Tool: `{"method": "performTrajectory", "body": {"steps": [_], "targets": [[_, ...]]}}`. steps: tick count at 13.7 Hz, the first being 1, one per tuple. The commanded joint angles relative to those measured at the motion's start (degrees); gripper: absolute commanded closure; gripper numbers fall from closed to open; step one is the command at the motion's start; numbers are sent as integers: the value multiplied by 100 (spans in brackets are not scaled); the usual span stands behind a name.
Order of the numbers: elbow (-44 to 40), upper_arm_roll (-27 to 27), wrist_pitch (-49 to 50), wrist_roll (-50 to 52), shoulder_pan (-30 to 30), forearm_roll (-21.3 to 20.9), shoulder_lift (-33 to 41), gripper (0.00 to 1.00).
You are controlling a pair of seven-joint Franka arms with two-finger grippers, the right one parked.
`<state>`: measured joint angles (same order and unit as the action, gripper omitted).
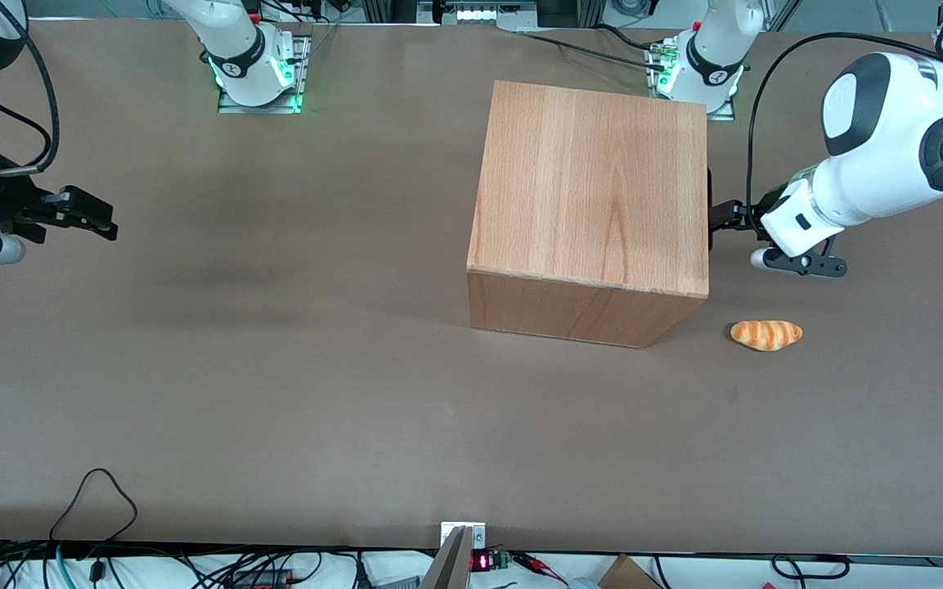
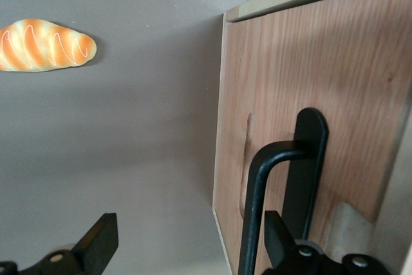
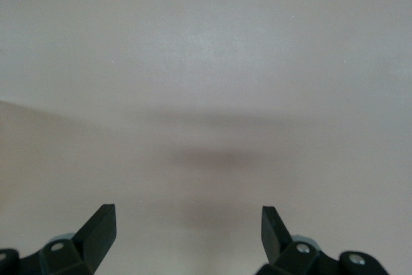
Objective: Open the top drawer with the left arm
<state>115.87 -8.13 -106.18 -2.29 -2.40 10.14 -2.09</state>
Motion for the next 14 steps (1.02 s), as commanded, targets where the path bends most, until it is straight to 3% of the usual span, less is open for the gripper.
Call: {"method": "performTrajectory", "body": {"steps": [1, 14], "targets": [[111, 4, -113, -246, 2, 190, -2, 0], [111, 22, -306, -466, -261, 120, -222, 0]]}}
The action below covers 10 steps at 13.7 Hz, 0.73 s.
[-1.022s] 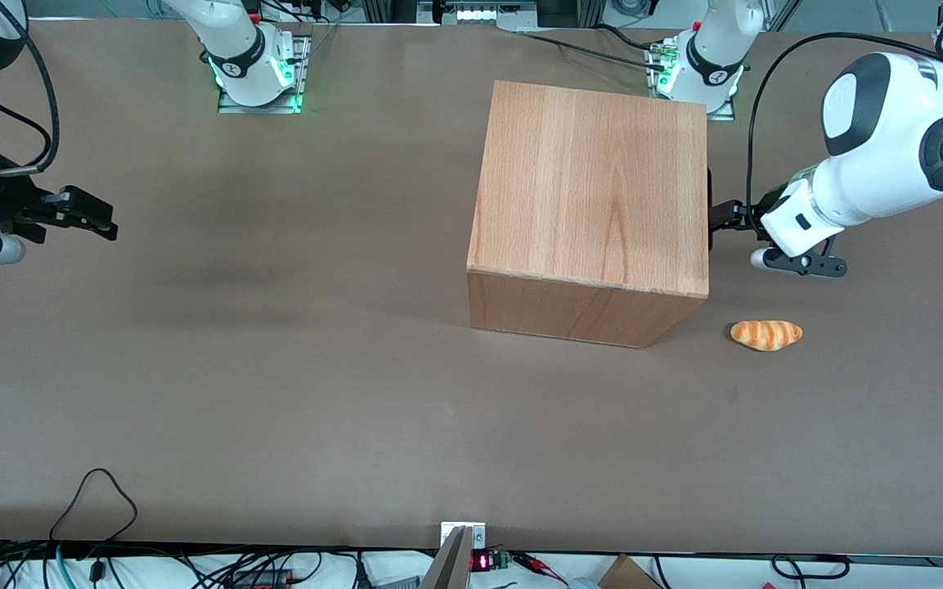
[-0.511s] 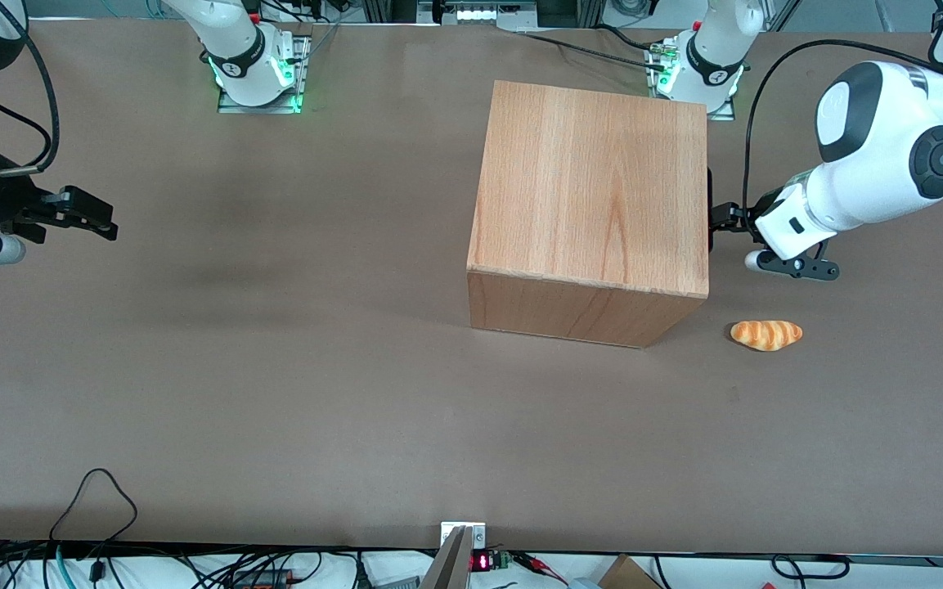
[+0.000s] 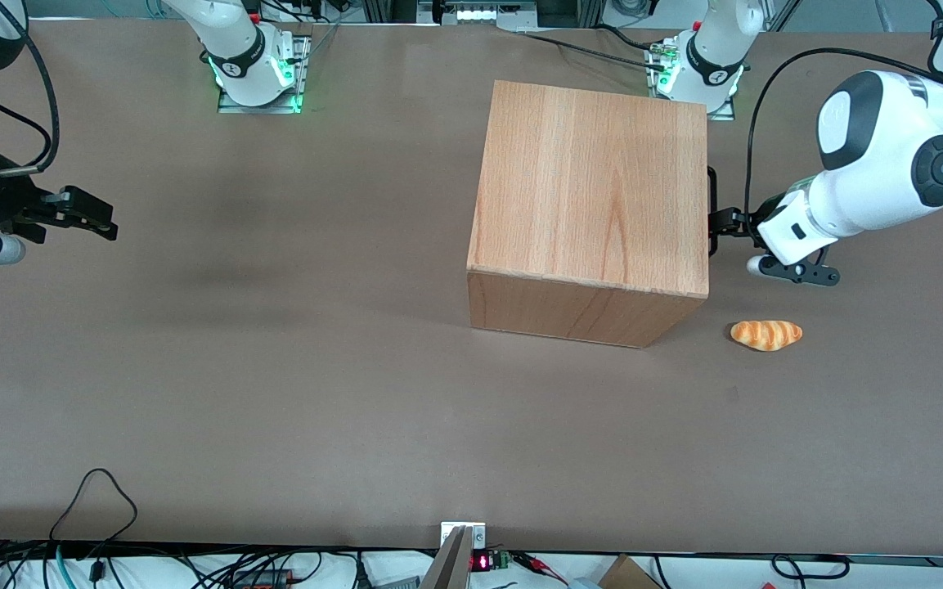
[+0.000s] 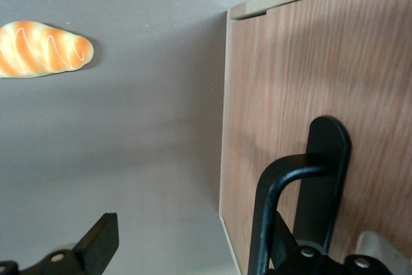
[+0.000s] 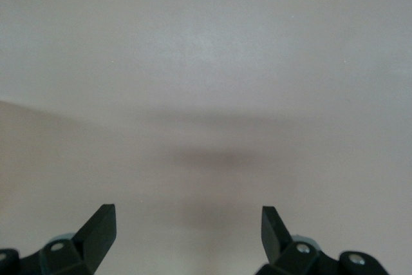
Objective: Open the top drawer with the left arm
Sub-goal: 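Pull the handle with the left gripper, sliding the drawer out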
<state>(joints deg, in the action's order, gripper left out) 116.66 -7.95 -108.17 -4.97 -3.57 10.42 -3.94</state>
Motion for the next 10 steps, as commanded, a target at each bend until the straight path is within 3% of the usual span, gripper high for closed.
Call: {"method": "performTrajectory", "body": {"steps": [1, 10], "targets": [[32, 13, -108, -197, -161, 83, -45, 0], [23, 31, -116, -188, -556, -294, -45, 0]]}}
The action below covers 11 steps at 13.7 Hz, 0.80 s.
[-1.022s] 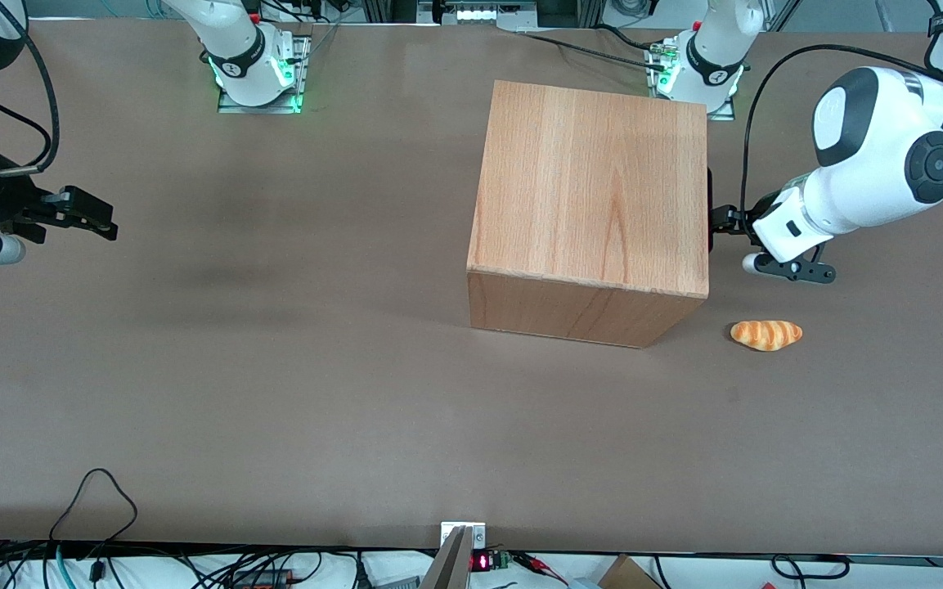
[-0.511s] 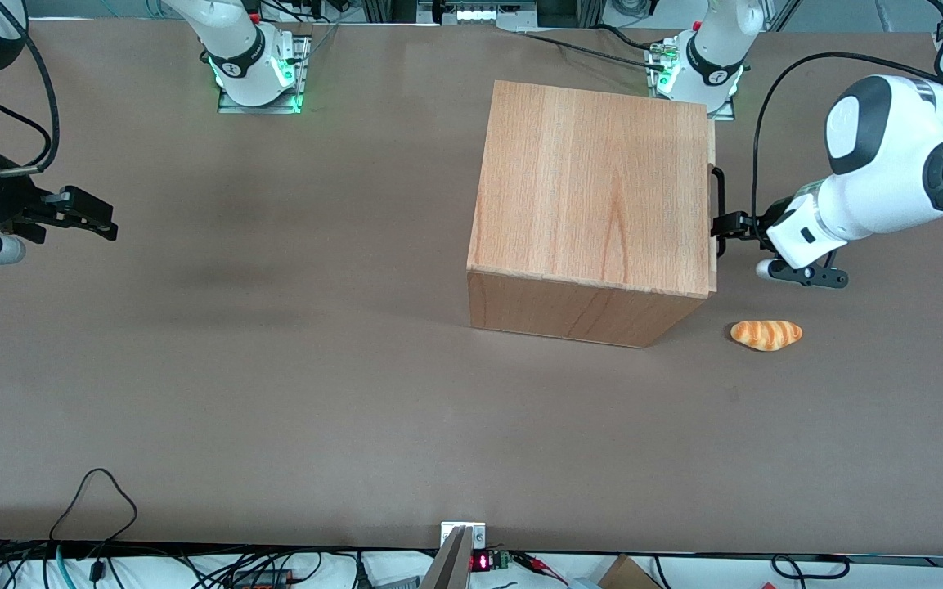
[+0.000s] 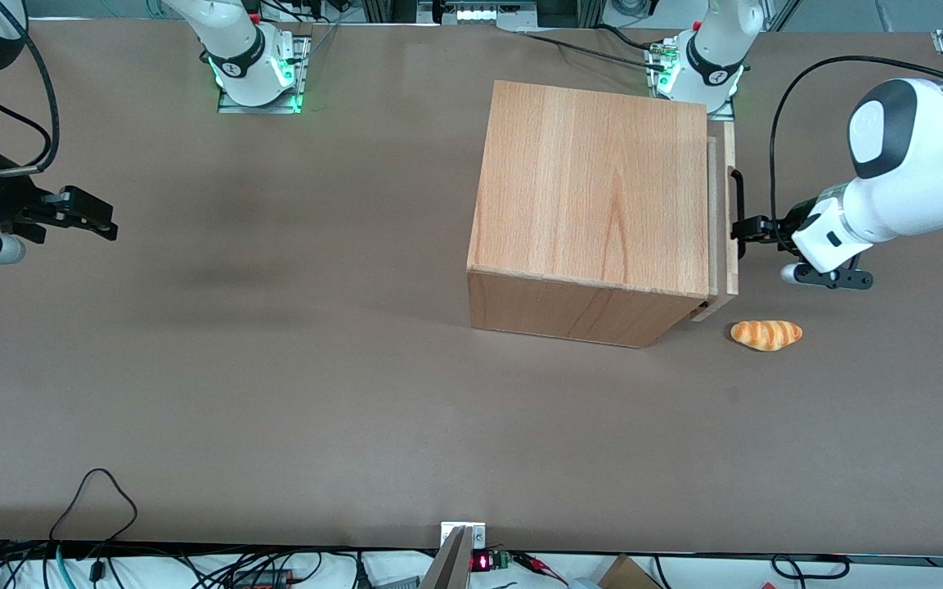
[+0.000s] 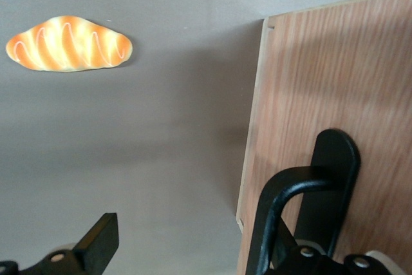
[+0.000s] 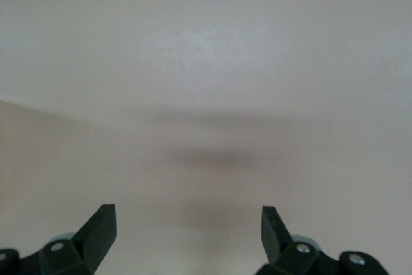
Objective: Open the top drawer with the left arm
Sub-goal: 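Pull the handle with the left gripper, sliding the drawer out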
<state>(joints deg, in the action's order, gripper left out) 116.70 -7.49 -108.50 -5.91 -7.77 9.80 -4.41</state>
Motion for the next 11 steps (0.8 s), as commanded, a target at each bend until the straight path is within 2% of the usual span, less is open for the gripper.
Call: {"method": "performTrajectory", "body": {"steps": [1, 11], "targets": [[19, -15, -84, -95, -180, -285, 2, 0], [-33, -7, -251, -95, -786, -365, -86, 0]]}}
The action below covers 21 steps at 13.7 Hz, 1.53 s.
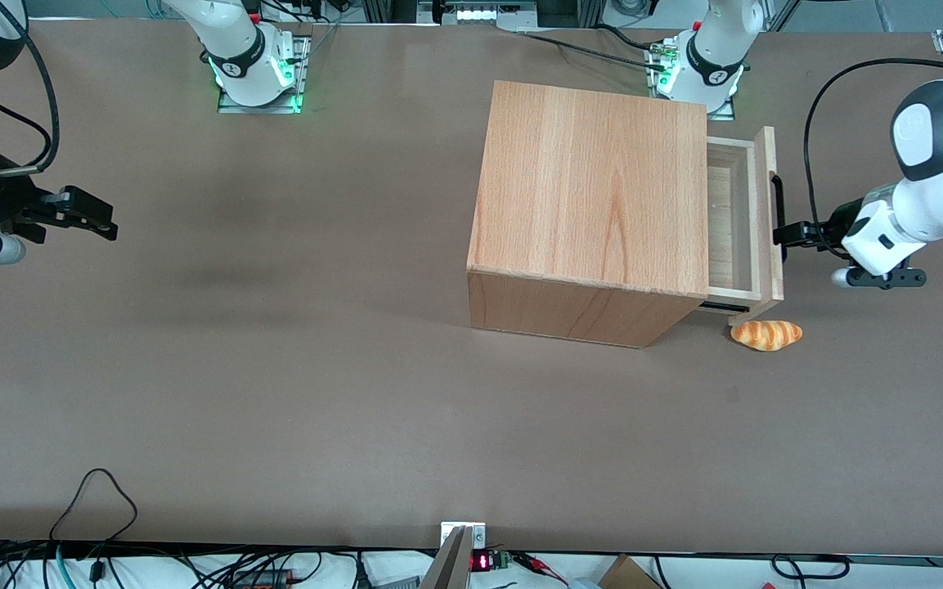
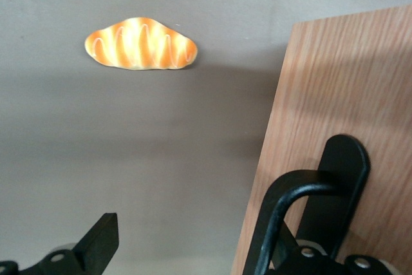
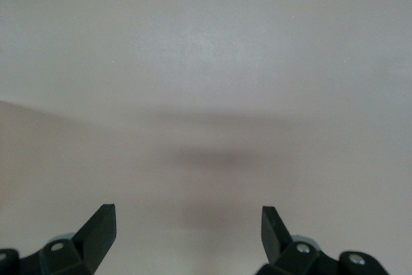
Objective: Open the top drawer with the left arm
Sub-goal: 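Pull the handle with the left gripper, sliding the drawer out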
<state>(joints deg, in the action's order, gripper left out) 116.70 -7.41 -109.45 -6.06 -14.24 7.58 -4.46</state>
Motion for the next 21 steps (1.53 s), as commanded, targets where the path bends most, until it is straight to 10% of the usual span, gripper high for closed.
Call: {"method": "performTrajectory", "body": {"steps": [1, 21], "targets": [[-33, -15, -164, -80, -210, -143, -116, 0], [-445, -6, -51, -89, -1002, -152, -222, 0]]}}
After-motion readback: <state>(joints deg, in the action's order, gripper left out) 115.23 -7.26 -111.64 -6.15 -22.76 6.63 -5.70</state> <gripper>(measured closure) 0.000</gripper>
